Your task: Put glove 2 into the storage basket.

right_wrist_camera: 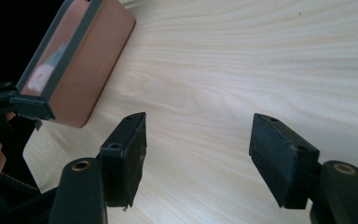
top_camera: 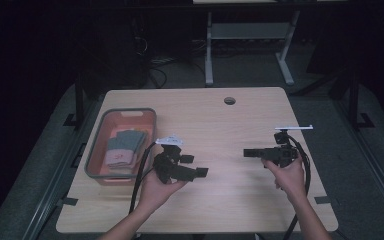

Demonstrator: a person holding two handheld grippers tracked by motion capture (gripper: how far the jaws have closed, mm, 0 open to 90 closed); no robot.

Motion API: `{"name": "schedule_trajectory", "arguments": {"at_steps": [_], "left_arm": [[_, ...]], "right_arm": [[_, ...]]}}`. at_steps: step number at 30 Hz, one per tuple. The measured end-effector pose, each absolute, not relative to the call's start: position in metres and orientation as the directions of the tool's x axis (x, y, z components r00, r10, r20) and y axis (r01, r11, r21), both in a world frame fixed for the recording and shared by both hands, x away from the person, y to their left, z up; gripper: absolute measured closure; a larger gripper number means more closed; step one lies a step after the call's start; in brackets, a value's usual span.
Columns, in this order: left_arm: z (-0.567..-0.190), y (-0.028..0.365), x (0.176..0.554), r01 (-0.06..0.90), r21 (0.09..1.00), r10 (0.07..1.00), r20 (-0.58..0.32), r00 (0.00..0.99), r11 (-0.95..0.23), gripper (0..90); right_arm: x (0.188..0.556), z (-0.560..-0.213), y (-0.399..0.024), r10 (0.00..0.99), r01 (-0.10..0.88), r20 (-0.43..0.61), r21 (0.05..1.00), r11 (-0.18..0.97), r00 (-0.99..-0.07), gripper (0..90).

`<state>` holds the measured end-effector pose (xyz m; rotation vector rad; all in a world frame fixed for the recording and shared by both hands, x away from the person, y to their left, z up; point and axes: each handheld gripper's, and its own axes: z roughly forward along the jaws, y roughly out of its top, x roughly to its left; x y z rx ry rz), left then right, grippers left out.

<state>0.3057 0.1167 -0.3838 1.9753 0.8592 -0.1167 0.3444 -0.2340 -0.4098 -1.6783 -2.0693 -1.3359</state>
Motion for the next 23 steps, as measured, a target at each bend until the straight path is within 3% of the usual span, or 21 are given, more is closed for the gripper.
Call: {"name": "schedule_trajectory", "arguments": {"at_steps": [23], "left_arm": [[-0.406,0.112,0.277,0.576,0.751,0.493,-0.385,0.78,-0.325,19.9]], "right_arm": [[0.307,-0.438,-0.244,0.692,0.851,0.627,0.524,-0.033,-0.359,35.0]]}}
